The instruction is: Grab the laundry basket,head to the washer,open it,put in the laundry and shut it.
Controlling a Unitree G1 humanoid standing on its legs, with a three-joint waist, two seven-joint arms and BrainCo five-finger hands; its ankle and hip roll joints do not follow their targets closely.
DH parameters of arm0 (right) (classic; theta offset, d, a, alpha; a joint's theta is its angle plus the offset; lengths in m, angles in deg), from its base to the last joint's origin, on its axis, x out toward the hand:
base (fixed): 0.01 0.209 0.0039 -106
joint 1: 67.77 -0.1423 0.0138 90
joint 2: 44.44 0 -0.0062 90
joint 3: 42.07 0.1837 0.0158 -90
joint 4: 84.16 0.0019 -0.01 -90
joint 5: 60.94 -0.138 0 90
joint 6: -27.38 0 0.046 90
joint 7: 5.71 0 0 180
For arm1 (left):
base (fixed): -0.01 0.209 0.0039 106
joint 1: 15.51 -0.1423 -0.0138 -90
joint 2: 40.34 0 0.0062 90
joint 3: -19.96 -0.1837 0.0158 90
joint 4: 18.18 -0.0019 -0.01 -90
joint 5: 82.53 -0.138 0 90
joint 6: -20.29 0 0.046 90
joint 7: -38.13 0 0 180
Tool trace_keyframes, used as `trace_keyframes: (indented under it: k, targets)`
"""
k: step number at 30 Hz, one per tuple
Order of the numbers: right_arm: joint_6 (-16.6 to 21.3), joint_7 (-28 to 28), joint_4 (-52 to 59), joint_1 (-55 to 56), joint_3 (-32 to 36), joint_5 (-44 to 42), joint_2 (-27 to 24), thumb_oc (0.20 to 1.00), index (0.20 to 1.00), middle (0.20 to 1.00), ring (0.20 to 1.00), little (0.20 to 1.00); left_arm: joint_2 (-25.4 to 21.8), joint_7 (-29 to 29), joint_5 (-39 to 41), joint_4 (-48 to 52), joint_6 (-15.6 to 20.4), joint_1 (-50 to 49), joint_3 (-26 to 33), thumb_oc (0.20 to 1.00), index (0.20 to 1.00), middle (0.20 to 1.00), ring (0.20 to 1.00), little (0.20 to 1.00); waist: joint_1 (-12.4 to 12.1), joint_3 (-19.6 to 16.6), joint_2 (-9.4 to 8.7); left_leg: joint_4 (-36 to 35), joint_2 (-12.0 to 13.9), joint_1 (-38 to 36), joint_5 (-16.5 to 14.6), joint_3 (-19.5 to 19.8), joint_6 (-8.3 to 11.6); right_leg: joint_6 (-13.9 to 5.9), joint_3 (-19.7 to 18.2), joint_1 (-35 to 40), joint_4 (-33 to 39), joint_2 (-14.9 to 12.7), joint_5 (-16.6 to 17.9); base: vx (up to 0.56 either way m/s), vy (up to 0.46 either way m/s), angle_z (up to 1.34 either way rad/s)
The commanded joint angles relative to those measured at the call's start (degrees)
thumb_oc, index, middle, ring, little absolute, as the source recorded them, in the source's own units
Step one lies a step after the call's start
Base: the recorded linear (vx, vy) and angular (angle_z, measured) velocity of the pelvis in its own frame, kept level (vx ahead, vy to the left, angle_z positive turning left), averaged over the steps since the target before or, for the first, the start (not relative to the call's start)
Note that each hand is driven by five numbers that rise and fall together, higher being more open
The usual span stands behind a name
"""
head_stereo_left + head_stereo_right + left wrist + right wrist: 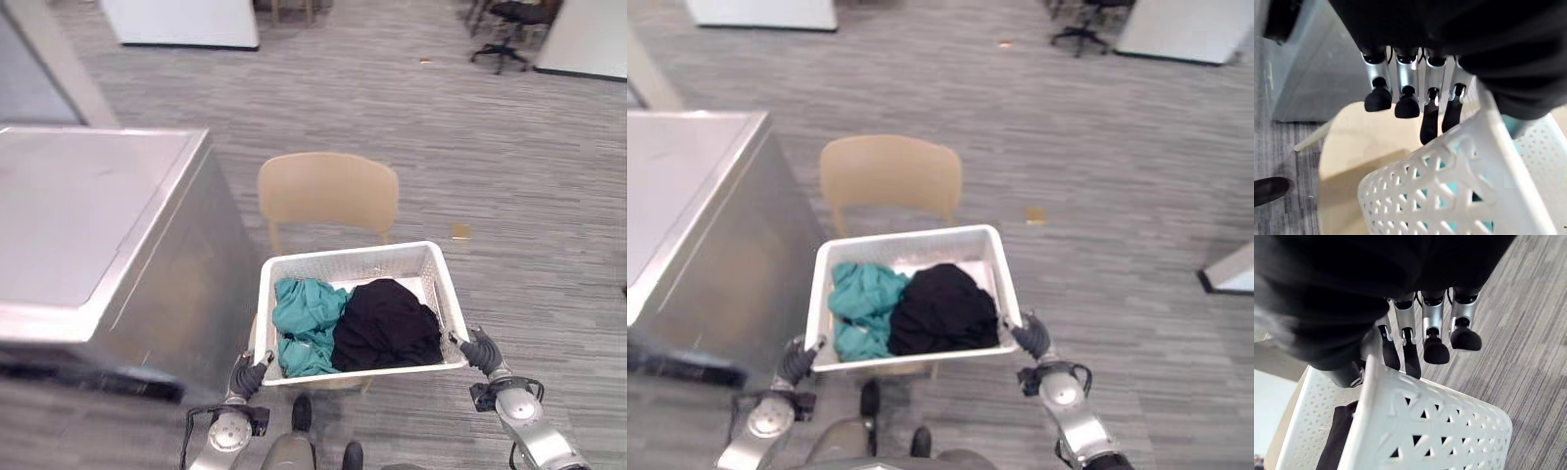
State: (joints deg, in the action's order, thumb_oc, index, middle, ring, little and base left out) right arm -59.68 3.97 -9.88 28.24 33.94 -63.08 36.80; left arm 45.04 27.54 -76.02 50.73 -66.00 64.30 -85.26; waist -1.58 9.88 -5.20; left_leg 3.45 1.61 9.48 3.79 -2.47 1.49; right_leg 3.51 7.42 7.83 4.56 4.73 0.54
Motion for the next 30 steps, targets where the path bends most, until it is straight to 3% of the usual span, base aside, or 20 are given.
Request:
trace_keyframes:
  k: [1,6,15,23,30]
  targets:
    - [6.21,-1.95,3.5,-1.27,1.64,-0.53,0.78,0.2,0.2,0.2,0.2,0.2,0.03,1.52,4.94,3.41,5.72,3.14,2.13,0.2,0.2,0.2,0.2,0.2,-0.53,-3.03,2.39,-1.7,1.86,-7.15,-4.59,-0.08,1.42,-8.78,-1.28,-3.66,-5.55,-8.89,-5.32,0.17,0.201,-0.56]
    - [5.59,-1.45,-2.43,-4.05,-0.48,0.27,2.49,0.2,0.2,0.2,0.2,0.2,-1.19,1.02,3.4,2.87,5.57,5.16,1.42,0.2,0.2,0.2,0.2,0.2,-1.1,-3.44,2.25,-3.98,0.52,-8.38,-5.66,-1.28,-0.06,-10.28,-2.39,-4.44,-4.48,-10.35,-4.13,0.07,0.136,-0.09]
    - [4.47,-0.71,-10.62,-8.7,-4.66,-0.04,5.13,0.2,0.2,0.2,0.2,0.2,-0.91,0.65,0.36,0.1,5.05,10.04,-2.24,0.2,0.2,0.2,0.2,0.2,-1.51,-2.28,2.64,-6.79,-0.49,-8.56,-5.42,-1.48,-0.7,-11.16,-2.24,-6.12,-3.42,-11.11,-3.05,-0.01,0.057,0.25]
    - [3.27,2.01,-17.89,-16.5,-8.27,-2.09,7.58,0.2,0.2,0.2,0.2,0.2,0.85,-3.31,-1.07,-7.99,4.72,19.54,-5.9,0.2,0.2,0.2,0.2,0.2,-1.8,5.25,3.02,-1.57,-0.53,2.93,-4.65,-0.49,-1.27,-10.6,-2.81,-17.52,-8.13,-11.37,-1.43,-0.28,0.012,0.03]
    - [3.29,4.67,-22.95,-22.69,-11.08,-3.79,10.08,0.2,0.2,0.2,0.2,0.2,3.5,-8.85,0.07,-18.13,4.69,27.18,-6.64,0.2,0.2,0.2,0.2,0.2,-2.29,8.21,3.18,1.79,-1.41,11.94,-3.19,0.58,-1.4,-10.01,-1.94,-26.15,-11.39,-12.3,-0.47,-0.17,0.042,-0.01]
